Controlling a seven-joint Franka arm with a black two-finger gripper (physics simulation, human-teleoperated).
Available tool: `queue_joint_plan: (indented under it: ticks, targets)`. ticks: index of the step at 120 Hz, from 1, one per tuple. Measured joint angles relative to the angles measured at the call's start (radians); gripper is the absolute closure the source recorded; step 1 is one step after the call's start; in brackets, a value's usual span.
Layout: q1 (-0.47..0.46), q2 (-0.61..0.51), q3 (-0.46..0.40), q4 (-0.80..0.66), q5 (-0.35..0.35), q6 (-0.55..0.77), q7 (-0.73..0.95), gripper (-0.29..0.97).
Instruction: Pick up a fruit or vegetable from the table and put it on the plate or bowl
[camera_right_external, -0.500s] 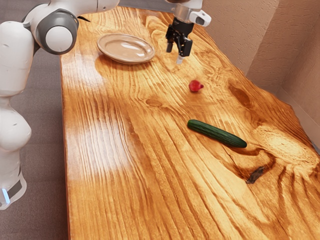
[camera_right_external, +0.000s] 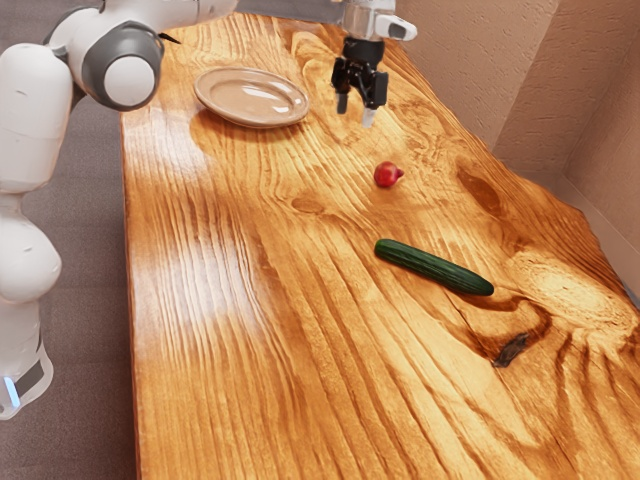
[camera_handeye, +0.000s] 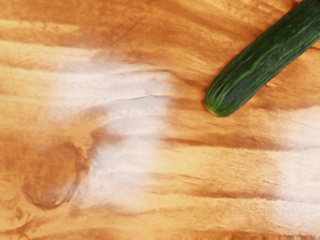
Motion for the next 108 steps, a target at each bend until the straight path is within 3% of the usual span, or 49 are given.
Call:
queue_joint_plan:
  ticks: [15,37,61,72,85,108]
  targets:
    - [-0.038,-0.005,-0.102,0.004,-0.078,-0.011,-0.001,0.0]
    - [-0.033,0.052,-0.063,0.001,-0.106,-0.006,0.046,0.0]
    - [-0.064,0.026,-0.075,-0.039,-0.009,0.034,0.104,0.0]
    - [-0.143,0.03,-0.091,-0.035,0.007,0.087,0.138,0.0]
    - [-0.248,0.107,-0.113,-0.031,0.016,0.151,0.187,0.0]
    - [-0.304,0.173,-0.159,-0.025,0.049,0.228,0.275,0.0]
